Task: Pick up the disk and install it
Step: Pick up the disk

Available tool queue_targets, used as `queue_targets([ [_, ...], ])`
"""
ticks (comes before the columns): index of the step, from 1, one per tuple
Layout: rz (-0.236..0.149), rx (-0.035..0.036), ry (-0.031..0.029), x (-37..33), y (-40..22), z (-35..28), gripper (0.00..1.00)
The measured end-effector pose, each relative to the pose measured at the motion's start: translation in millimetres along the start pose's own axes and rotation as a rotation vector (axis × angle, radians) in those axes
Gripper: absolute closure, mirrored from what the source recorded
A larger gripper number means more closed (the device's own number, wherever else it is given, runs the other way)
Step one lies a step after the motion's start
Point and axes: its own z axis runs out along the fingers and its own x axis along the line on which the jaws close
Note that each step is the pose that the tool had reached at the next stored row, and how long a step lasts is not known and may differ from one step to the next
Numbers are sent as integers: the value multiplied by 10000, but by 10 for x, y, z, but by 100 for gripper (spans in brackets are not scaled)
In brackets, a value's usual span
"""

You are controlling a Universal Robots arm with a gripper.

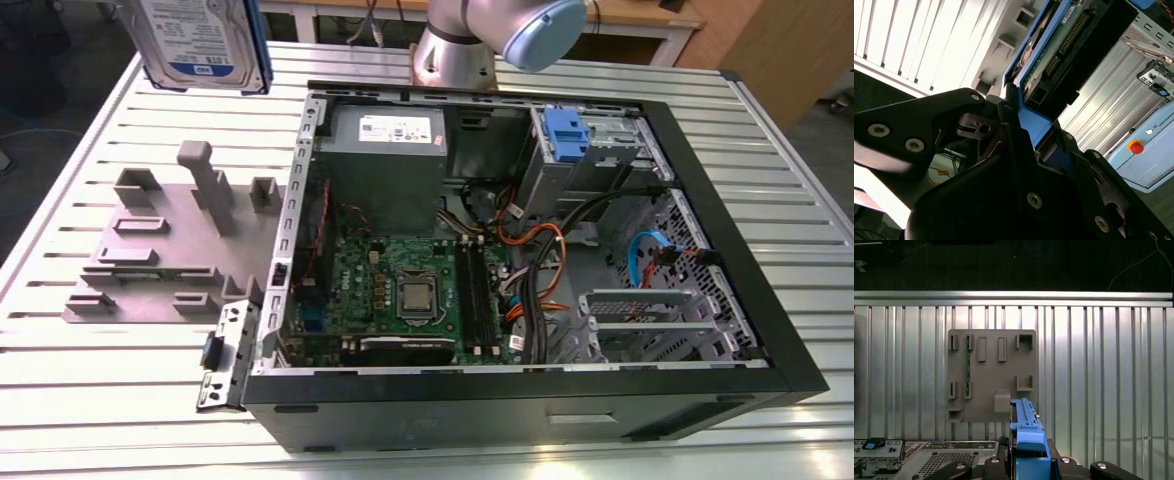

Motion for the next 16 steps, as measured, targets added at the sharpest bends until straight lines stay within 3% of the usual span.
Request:
queue_targets([
  [16,-1,0,1,-2,-131,-1,63],
])
